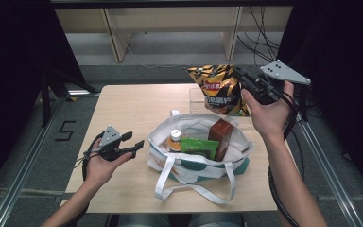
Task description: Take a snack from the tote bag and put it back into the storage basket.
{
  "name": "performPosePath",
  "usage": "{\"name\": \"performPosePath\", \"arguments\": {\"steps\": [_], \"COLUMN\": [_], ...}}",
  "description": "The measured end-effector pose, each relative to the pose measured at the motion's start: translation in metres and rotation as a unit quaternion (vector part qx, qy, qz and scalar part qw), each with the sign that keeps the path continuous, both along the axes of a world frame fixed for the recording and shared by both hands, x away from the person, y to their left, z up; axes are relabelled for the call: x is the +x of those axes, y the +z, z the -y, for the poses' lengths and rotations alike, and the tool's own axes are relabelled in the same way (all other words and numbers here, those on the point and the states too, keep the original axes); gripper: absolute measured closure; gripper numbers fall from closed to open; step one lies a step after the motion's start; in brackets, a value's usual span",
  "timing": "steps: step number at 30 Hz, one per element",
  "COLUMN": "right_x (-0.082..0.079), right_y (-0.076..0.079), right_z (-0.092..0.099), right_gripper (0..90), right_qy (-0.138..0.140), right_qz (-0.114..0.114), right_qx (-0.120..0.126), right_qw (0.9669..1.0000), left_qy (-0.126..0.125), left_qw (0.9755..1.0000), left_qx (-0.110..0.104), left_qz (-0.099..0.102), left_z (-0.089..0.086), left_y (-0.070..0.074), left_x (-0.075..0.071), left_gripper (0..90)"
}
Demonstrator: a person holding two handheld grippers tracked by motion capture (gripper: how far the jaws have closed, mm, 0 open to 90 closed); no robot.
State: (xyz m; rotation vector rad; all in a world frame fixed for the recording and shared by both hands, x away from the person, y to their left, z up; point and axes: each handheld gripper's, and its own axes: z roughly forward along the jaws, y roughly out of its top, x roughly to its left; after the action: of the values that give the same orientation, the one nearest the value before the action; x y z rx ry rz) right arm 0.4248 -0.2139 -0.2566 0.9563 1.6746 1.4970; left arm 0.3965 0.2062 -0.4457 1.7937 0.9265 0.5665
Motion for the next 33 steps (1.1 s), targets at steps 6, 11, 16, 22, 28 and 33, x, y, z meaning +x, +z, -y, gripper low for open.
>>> {"name": "performPosePath", "arguments": {"steps": [6, 11, 16, 22, 28, 33], "right_x": [0.005, 0.010, 0.014, 0.021, 0.030, 0.036], "right_y": [0.000, -0.001, 0.001, 0.003, 0.002, 0.001], "right_z": [0.002, 0.005, 0.006, 0.008, 0.010, 0.010], "right_gripper": [90.0, 90.0, 90.0, 90.0, 90.0, 90.0], "right_qy": [-0.005, -0.008, -0.014, -0.017, -0.024, -0.031], "right_qz": [-0.002, 0.001, -0.001, -0.002, -0.007, -0.012], "right_qx": [-0.001, -0.004, -0.002, -0.002, -0.002, 0.000], "right_qw": [1.0000, 1.0000, 0.9999, 0.9998, 0.9997, 0.9995], "left_qy": [0.004, 0.006, 0.008, 0.008, 0.010, 0.011], "left_qw": [1.0000, 0.9999, 0.9999, 0.9999, 0.9999, 0.9998], "left_qx": [-0.003, -0.007, -0.005, -0.007, -0.008, -0.009], "left_qz": [0.002, 0.006, 0.007, 0.008, 0.008, 0.010], "left_z": [-0.001, -0.002, -0.003, -0.003, -0.005, -0.005], "left_y": [0.000, 0.001, 0.002, 0.001, 0.002, 0.002], "left_x": [0.000, 0.000, -0.001, 0.001, 0.001, 0.001], "left_gripper": [39.6, 39.6, 39.6, 39.6, 39.6, 39.6]}}
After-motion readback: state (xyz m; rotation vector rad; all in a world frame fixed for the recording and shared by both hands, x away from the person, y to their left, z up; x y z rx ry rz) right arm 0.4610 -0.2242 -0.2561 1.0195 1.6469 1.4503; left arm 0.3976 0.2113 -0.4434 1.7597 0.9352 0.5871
